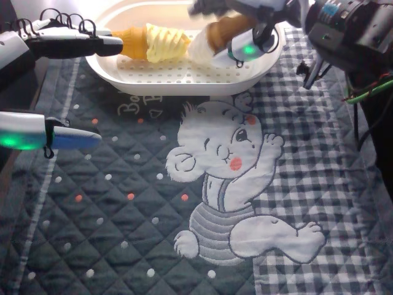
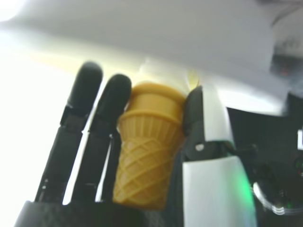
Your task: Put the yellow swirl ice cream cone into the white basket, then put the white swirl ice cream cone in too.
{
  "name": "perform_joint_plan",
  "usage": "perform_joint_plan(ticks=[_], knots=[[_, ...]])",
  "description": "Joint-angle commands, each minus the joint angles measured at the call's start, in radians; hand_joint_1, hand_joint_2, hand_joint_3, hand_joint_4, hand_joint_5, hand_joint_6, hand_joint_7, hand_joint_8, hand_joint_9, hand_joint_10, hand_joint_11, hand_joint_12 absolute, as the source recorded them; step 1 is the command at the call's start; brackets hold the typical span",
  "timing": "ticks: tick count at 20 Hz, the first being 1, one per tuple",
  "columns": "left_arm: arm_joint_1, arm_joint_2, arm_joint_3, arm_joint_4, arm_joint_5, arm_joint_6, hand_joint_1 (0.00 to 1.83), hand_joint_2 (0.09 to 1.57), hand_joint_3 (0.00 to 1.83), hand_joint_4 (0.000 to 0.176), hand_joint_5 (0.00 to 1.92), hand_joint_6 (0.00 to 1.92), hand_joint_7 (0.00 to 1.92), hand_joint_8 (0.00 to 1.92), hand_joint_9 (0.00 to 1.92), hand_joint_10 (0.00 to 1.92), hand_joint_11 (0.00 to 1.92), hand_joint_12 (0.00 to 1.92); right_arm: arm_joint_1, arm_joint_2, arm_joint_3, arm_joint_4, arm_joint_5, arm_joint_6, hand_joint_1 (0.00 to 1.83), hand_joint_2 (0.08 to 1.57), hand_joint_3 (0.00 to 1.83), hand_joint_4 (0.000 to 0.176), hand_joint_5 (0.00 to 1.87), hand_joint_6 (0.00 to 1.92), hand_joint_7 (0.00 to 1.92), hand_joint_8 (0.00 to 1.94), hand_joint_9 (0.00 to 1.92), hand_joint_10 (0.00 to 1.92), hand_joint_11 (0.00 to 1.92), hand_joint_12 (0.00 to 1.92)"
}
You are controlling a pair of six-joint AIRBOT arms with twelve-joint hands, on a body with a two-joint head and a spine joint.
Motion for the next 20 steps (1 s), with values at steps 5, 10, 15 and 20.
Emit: perform_joint_plan(ticks=[5,10,15,20], knots=[[-0.006,0.009,-0.001,-0.015,-0.158,-0.013,0.95,0.86,0.0,0.0,0.48,0.0,0.39,0.0,0.29,0.0,0.0,0.66,0.017,0.033,0.004,0.03,0.158,0.088,0.62,0.88,0.0,0.176,0.0,0.0,0.0,0.0,0.0,0.0,0.0,0.0],[0.0,0.058,-0.032,-0.022,-0.265,-0.013,0.86,0.9,0.01,0.043,0.35,0.0,0.35,0.0,0.31,0.0,0.0,0.92,0.017,0.207,-0.18,0.132,0.366,0.08,0.63,0.8,0.0,0.176,0.0,0.0,0.0,0.0,0.0,0.0,0.0,0.0],[0.062,0.123,-0.084,-0.059,-0.444,-0.013,0.84,0.84,0.0,0.09,0.31,0.0,0.32,0.0,0.28,0.0,0.0,0.88,0.013,0.462,-0.443,0.261,0.579,-0.118,0.73,0.86,0.02,0.176,0.0,0.0,0.0,0.0,0.0,0.0,0.0,0.0],[0.207,0.151,-0.128,-0.16,-0.653,-0.015,0.87,0.86,0.0,0.129,0.11,0.0,0.18,0.0,0.27,0.01,0.0,0.83,-0.146,0.58,-0.586,0.358,0.81,-0.141,0.7,0.82,0.0,0.176,0.0,0.0,0.0,0.0,0.0,0.0,0.0,0.0]])
